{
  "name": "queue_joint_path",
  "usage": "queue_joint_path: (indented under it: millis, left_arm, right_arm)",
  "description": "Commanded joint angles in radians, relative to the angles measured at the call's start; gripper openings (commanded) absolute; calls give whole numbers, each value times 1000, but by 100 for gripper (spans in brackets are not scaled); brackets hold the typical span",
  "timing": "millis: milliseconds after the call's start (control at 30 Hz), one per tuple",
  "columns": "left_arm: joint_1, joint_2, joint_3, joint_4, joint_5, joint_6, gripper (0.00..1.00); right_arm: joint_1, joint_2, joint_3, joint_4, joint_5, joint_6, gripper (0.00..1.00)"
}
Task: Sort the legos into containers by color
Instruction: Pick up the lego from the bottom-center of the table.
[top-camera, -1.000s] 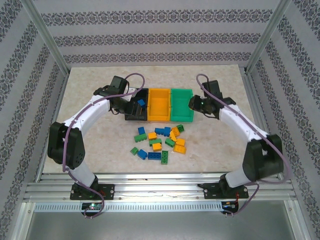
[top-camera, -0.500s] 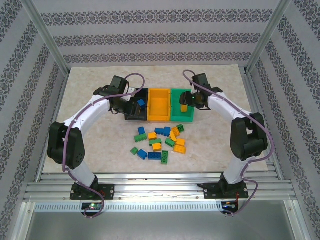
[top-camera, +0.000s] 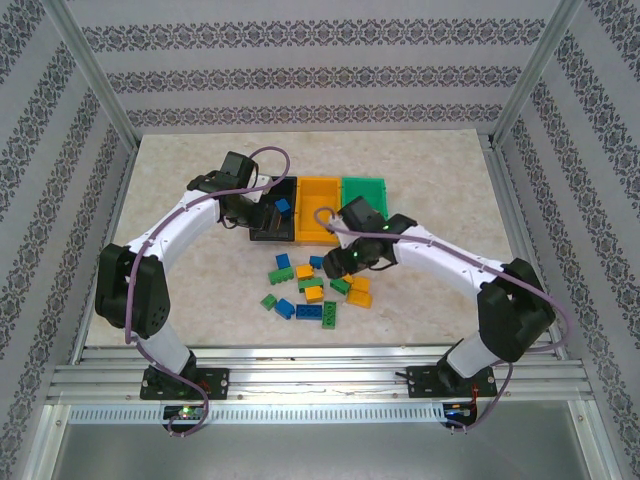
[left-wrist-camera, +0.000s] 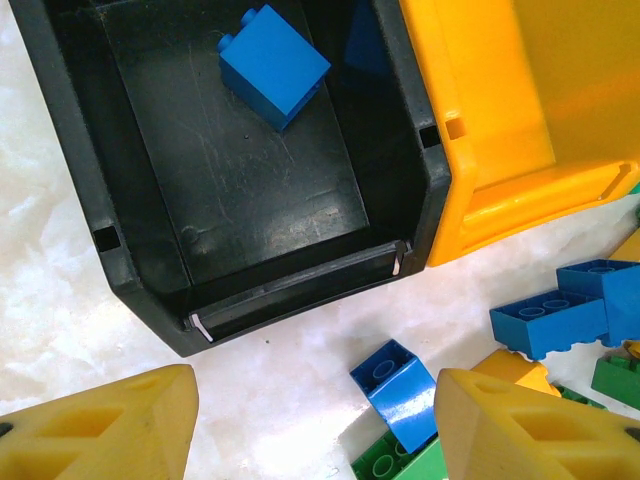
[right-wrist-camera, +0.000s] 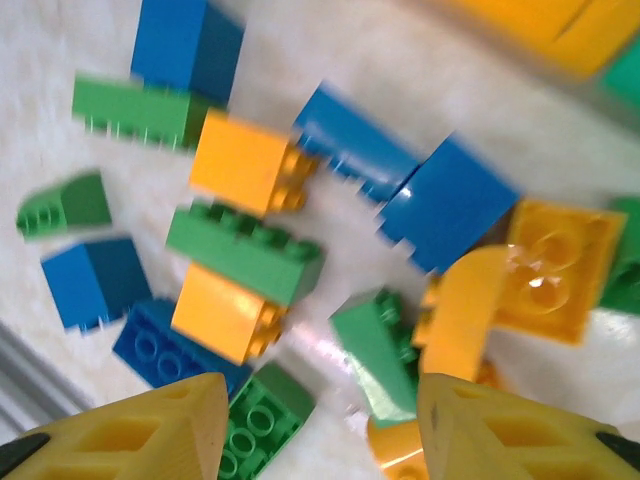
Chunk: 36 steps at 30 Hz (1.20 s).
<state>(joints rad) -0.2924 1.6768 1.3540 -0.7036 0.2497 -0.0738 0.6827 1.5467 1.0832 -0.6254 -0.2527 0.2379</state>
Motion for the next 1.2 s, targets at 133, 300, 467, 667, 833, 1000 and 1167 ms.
queue_joint_path:
  millis: [133,300,467,667,833,1000,1167]
  left_arm:
    - [11,-12,5,-20,-31,32,64]
    - [11,-11,5,-23,-36,34,64]
    - [10,-13,4,-22,-50,38,64]
    - [11,-11,7,-25,-49,40,64]
    - [11,-12,5,-25,-43,37,64]
    - [12,-18,4,-25,-47,37,64]
    - [11,-25,4,-23,-49,37,64]
  right_arm:
    - [38,100,-5,-25,45,-54,52]
    - [52,161,26,-31,46,-70,50]
    - [71,196,18,-44,96,-74,50]
    - [106,236,44,-95,227,-86,51]
    - [115,248,70,-101,254,-85,53]
    - [127,269,90,-117,234,-90,50]
    - [151,248,57,-122,188,-59,50]
